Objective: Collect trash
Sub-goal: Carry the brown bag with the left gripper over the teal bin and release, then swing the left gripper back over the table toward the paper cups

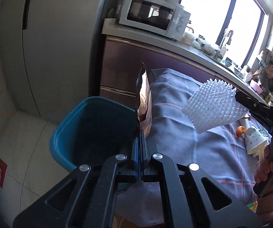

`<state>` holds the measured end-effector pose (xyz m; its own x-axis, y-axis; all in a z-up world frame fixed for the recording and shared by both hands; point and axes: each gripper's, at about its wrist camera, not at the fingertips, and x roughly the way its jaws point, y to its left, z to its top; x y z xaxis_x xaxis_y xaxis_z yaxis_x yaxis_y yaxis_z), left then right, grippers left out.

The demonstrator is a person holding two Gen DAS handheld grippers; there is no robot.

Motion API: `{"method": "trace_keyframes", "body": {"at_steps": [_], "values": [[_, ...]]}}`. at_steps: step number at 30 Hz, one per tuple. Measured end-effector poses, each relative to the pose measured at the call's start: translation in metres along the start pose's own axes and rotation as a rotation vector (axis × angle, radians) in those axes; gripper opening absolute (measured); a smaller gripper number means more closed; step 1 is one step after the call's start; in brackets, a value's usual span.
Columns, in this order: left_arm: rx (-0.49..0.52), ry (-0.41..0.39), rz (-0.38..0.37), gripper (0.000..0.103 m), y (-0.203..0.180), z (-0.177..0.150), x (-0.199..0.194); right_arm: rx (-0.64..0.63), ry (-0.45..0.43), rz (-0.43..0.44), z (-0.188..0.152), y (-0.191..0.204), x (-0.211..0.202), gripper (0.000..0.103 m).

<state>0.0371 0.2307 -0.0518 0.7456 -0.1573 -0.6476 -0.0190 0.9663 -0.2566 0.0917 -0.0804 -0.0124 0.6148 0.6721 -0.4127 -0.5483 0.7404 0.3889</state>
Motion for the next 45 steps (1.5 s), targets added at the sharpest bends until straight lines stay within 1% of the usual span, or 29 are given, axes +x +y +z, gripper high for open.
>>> {"method": "trace_keyframes", "body": {"at_steps": [4,9,16,19,21,23,25,26,28,31,33,34,36,37,38,42,45], "values": [[-0.044,0.034,0.041,0.002,0.027,-0.012,0.006,-0.032,0.061,0.022,0.002,0.002,0.028,0.010],[-0.087,0.073,0.074,0.002,0.057,-0.020,0.018,-0.071,0.132,0.020,0.002,0.022,0.066,0.010],[-0.113,0.120,0.087,0.002,0.068,-0.029,0.035,-0.092,0.223,0.024,-0.004,0.039,0.108,0.010],[-0.126,0.134,0.083,0.002,0.071,-0.032,0.041,-0.095,0.256,0.023,-0.009,0.046,0.122,0.012],[-0.136,0.141,0.074,0.004,0.073,-0.035,0.045,-0.094,0.278,0.016,-0.011,0.048,0.130,0.015],[-0.145,0.147,0.069,0.005,0.074,-0.036,0.049,-0.085,0.293,0.010,-0.014,0.049,0.136,0.028],[-0.150,0.149,0.069,0.007,0.073,-0.039,0.052,-0.081,0.301,0.003,-0.017,0.048,0.139,0.032],[-0.155,0.148,0.068,0.009,0.073,-0.039,0.053,-0.075,0.301,0.000,-0.018,0.046,0.138,0.032],[-0.162,0.147,0.064,0.011,0.071,-0.040,0.053,-0.070,0.293,0.000,-0.019,0.045,0.135,0.032],[-0.154,0.126,0.062,0.015,0.061,-0.039,0.049,-0.071,0.274,-0.006,-0.018,0.042,0.125,0.032],[-0.138,0.105,0.064,0.021,0.053,-0.036,0.045,-0.075,0.260,-0.008,-0.018,0.039,0.115,0.033],[-0.127,0.092,0.060,0.023,0.048,-0.035,0.042,-0.079,0.250,-0.009,-0.018,0.039,0.108,0.033],[-0.102,0.059,0.047,0.032,0.037,-0.033,0.032,-0.089,0.226,-0.013,-0.018,0.035,0.091,0.035],[-0.088,0.044,0.042,0.034,0.031,-0.031,0.030,-0.093,0.214,-0.017,-0.018,0.034,0.083,0.038],[-0.070,0.029,0.033,0.039,0.024,-0.029,0.026,-0.097,0.199,-0.020,-0.019,0.033,0.072,0.039],[0.010,-0.013,-0.021,0.045,-0.010,-0.026,0.013,-0.109,0.134,-0.060,-0.022,0.023,0.028,0.043],[0.061,-0.025,-0.077,0.047,-0.038,-0.023,0.013,-0.100,0.094,-0.108,-0.026,0.014,-0.005,0.044]]}}
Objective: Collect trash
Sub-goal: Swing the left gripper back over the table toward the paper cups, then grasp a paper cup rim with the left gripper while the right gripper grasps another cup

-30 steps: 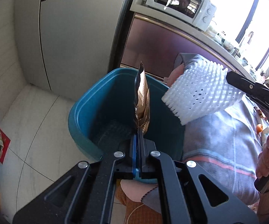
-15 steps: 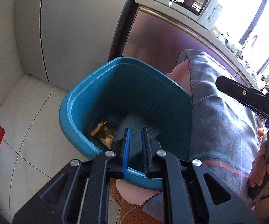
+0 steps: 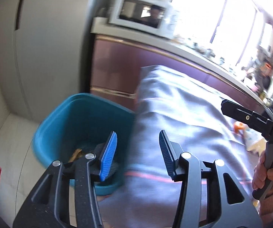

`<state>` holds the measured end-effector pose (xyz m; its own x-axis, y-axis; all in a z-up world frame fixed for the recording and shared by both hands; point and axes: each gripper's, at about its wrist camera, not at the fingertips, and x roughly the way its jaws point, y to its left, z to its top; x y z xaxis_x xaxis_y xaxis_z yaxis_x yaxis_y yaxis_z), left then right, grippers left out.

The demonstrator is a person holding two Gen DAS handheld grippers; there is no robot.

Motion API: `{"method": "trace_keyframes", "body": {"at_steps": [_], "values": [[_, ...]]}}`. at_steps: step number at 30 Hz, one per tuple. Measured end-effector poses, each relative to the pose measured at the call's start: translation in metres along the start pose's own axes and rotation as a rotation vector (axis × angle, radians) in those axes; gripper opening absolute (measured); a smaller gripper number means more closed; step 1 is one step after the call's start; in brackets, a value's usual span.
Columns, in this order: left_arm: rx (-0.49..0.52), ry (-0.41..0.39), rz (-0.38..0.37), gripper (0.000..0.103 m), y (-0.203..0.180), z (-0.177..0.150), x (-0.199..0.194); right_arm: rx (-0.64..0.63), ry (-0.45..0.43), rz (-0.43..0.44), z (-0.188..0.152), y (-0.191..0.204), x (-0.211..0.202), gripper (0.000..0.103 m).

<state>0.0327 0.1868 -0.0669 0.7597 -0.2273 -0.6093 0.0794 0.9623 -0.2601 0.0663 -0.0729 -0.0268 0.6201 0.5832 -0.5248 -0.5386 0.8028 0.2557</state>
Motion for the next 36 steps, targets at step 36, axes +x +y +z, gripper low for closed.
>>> {"method": "trace_keyframes", "body": {"at_steps": [36], "values": [[0.491,0.149,-0.369,0.047,-0.291,-0.032,0.066,0.513,-0.184,-0.420,-0.155,-0.152,-0.189,0.044]]}}
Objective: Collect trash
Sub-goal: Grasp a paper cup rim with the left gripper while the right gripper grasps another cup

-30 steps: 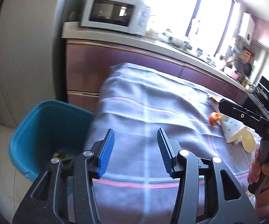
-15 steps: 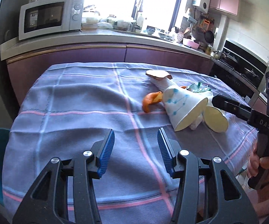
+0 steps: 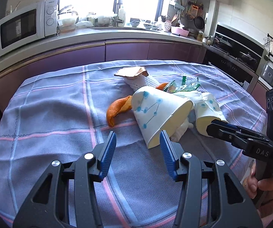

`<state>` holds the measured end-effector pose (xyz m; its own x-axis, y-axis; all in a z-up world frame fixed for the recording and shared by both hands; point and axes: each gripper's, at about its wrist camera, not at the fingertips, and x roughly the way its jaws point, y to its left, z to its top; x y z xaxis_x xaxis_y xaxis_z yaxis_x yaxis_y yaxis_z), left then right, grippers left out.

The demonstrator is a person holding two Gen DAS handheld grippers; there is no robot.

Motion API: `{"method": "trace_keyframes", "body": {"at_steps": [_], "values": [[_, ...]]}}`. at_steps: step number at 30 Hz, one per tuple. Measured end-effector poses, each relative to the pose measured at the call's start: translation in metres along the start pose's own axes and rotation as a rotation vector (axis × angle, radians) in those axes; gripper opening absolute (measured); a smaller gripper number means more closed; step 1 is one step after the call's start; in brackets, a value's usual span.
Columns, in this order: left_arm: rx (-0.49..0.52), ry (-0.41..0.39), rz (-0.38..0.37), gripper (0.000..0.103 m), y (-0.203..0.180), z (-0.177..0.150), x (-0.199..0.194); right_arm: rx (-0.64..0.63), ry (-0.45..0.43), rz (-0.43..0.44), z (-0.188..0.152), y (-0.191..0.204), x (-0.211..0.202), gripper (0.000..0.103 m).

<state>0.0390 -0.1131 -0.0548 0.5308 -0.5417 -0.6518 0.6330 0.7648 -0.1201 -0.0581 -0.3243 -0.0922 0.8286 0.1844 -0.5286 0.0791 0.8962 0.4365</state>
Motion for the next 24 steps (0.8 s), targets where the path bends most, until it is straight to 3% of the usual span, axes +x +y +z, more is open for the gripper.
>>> {"method": "trace_keyframes", "body": {"at_steps": [8,13,18,24], "values": [[0.003,0.039,0.021,0.046,-0.011,0.008,0.026,0.099,-0.044,-0.012,0.003,-0.032,-0.011,0.043],[-0.014,0.059,0.028,0.042,-0.011,0.013,0.041,0.148,-0.050,0.022,0.004,-0.041,-0.010,0.032],[-0.029,0.068,0.017,0.016,-0.010,0.014,0.047,0.179,-0.060,0.045,0.005,-0.047,-0.011,0.023],[-0.057,0.059,0.024,0.004,-0.002,0.012,0.043,0.211,-0.069,0.044,0.006,-0.056,-0.008,0.008]]}}
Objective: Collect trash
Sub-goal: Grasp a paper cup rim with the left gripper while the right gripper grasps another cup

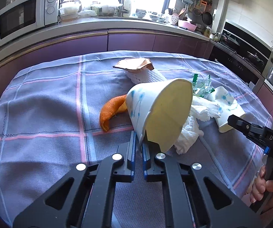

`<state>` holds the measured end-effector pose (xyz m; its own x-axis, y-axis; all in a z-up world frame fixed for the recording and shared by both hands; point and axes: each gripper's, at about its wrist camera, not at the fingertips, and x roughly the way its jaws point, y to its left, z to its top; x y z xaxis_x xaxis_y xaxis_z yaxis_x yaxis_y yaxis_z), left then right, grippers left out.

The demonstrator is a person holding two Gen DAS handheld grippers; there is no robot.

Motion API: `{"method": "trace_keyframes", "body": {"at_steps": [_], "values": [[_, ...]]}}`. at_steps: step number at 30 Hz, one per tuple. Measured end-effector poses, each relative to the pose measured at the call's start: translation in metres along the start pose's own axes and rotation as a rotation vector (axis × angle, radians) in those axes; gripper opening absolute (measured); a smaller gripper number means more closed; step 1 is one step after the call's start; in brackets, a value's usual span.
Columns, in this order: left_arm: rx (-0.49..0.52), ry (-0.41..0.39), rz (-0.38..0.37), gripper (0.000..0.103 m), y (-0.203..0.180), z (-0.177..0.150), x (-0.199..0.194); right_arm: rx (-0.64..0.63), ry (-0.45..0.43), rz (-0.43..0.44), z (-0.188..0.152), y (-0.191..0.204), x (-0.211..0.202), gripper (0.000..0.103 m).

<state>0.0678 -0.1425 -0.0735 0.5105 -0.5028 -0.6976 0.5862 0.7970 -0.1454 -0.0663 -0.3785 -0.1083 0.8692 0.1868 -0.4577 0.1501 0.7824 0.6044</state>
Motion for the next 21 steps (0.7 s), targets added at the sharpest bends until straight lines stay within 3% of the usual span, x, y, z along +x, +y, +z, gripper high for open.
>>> {"method": "trace_keyframes", "body": {"at_steps": [5,21], "values": [[-0.019,-0.023,0.003,0.004,0.008,0.000,-0.010,0.001,-0.011,-0.014,0.001,-0.004,0.001,0.003],[-0.035,-0.103,0.017,0.003,0.024,-0.009,-0.057,-0.122,-0.100,-0.021,0.016,0.026,-0.027,0.003]]}}
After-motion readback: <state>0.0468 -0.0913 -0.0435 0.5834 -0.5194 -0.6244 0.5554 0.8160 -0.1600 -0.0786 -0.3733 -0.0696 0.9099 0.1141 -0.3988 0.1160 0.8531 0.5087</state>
